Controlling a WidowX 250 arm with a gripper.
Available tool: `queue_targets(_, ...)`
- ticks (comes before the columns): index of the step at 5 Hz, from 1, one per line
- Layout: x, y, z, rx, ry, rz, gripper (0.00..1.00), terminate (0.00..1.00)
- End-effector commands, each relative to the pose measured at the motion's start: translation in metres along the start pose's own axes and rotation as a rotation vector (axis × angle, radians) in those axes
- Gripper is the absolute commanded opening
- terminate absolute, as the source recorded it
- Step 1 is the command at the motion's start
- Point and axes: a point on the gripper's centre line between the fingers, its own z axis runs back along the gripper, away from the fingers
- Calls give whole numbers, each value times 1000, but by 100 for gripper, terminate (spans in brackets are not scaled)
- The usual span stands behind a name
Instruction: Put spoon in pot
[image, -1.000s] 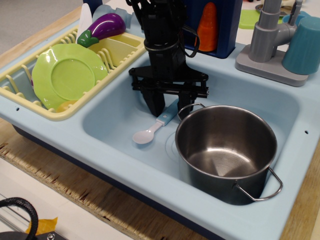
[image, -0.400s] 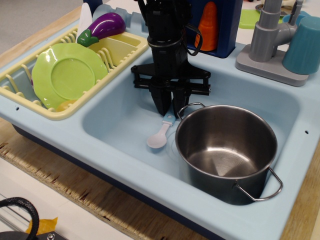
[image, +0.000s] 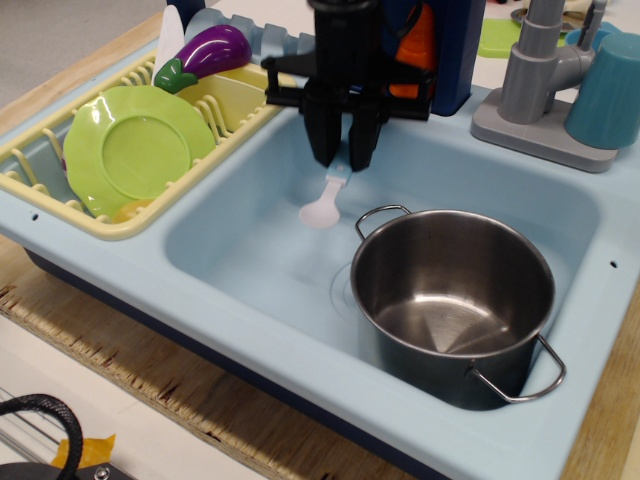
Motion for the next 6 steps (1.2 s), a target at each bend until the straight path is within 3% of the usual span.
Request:
queue_targets(1, 1, -4, 48, -17, -117, 60, 0, 0)
queue_targets(2, -15, -16, 57, -77, -193, 128, 0, 0)
queue_targets(4, -53, -50, 45, -239, -333, 184, 0, 0)
queue_targets(5, -69, -54, 28, -363, -475, 129, 0, 0)
queue_targets(6, -69, -54, 28, -363, -475, 129, 100, 0)
